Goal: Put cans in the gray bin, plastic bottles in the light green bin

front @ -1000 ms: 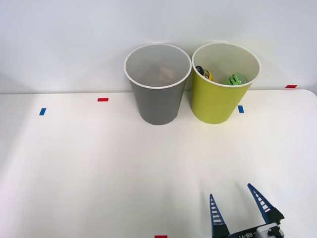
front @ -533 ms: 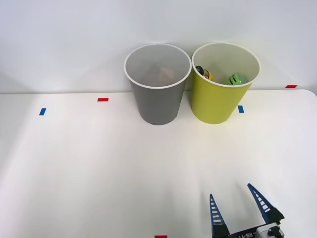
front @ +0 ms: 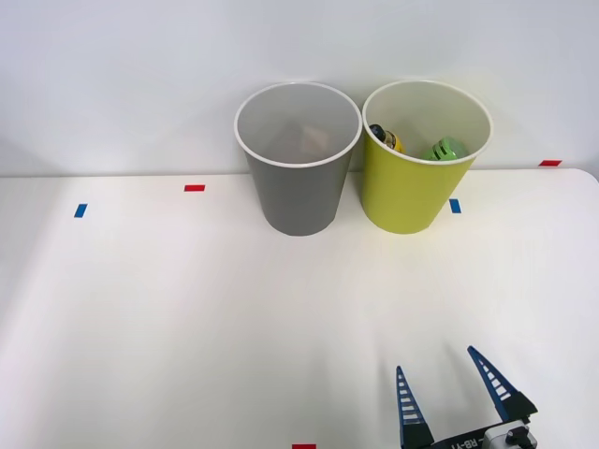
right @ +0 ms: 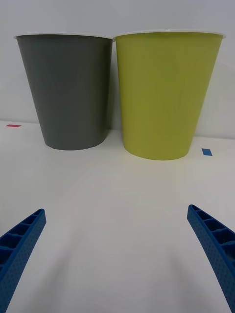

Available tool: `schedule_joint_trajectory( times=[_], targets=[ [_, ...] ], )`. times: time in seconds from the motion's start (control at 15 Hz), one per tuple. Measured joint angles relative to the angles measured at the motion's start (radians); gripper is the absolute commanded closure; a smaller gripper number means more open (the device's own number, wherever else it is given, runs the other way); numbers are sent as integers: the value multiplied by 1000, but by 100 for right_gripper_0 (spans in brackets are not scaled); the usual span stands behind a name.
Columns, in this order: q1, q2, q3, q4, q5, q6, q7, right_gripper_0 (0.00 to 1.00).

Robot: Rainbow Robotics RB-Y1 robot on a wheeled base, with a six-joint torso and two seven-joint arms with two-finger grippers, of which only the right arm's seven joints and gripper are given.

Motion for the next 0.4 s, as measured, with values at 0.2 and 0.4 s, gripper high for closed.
schedule_joint_trajectory(
  times=[0.2, 0.4],
  targets=[
    [0, 0, 0, 0, 0, 0, 0, 0],
    [0, 0, 0, 0, 0, 0, 0, 0]
  ],
)
